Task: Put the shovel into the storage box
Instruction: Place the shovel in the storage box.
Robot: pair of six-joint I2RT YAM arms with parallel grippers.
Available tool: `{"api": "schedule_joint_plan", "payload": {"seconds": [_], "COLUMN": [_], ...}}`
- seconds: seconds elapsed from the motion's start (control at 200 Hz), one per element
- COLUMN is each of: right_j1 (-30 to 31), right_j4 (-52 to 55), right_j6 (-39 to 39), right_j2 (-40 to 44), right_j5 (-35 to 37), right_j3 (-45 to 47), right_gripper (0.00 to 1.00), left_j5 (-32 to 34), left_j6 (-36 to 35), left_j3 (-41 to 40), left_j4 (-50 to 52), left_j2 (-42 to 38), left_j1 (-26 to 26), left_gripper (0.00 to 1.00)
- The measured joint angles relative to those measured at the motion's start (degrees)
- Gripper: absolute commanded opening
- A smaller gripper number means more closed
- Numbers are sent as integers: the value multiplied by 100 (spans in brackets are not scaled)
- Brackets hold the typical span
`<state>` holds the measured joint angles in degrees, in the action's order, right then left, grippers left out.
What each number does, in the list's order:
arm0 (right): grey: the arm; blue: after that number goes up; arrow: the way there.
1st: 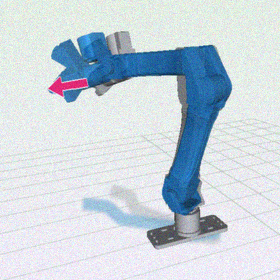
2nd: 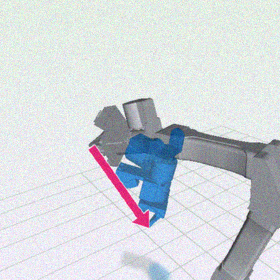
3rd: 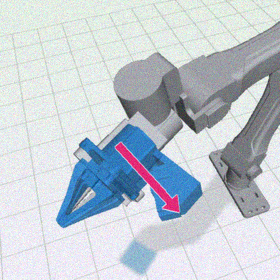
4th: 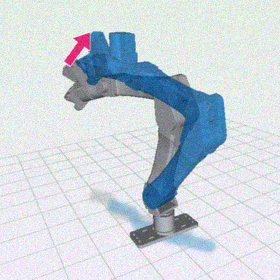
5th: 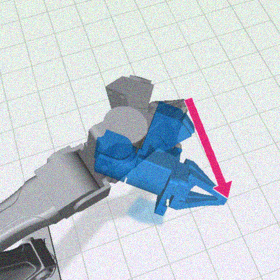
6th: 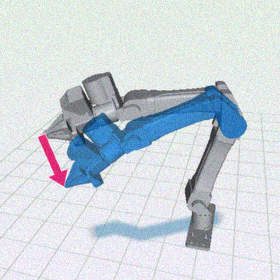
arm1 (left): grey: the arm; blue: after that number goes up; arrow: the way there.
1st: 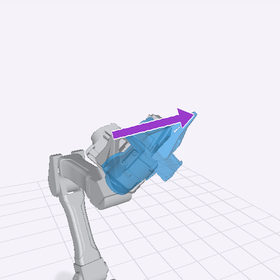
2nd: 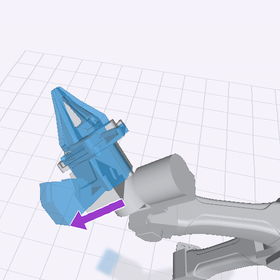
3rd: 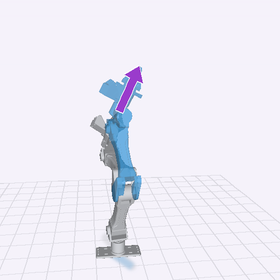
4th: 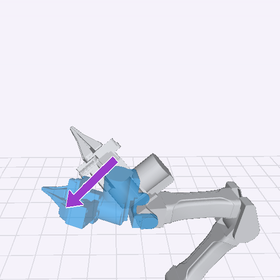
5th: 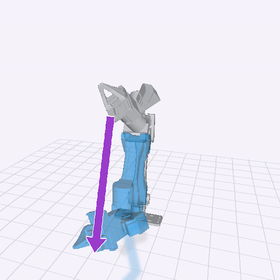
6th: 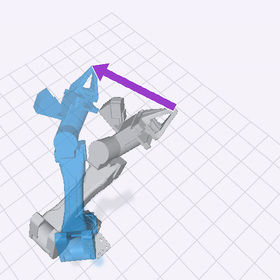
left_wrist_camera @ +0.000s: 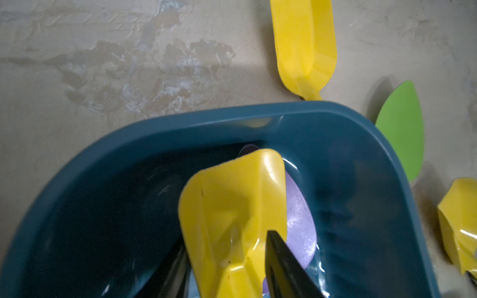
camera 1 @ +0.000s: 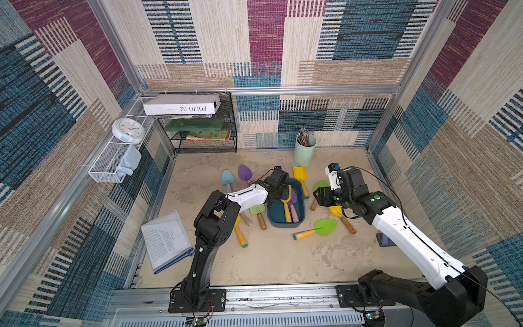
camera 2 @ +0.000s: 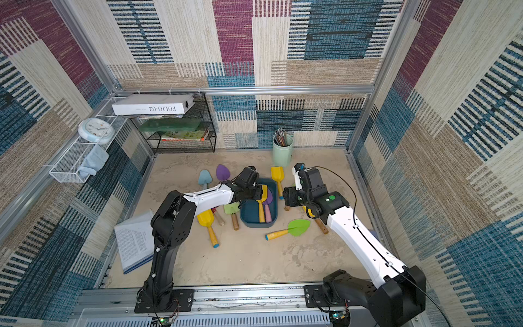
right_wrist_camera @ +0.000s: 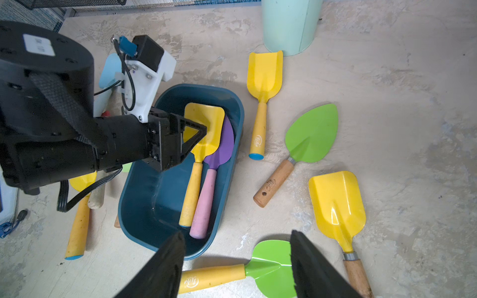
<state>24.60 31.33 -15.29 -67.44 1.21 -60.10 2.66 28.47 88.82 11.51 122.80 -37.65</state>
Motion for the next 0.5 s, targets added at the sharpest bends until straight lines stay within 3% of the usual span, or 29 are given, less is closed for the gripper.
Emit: {"api": "schedule_joint_plan", "payload": {"seconds": [0.245, 0.501], "right_j1": [0, -22], "right_j4": [4, 195], "right_j6": [-2, 0], "right_j2": [4, 11], "right_j5": [33, 492], "right_j3": [0, 142], "right_gripper": [69, 69], "left_j5": [59, 223], "left_j6": [-4, -48], "left_j3": [267, 553], "left_j4": [308, 798], "left_j2": [13, -107], "left_j1": [-17, -79], "left_gripper": [60, 61]}}
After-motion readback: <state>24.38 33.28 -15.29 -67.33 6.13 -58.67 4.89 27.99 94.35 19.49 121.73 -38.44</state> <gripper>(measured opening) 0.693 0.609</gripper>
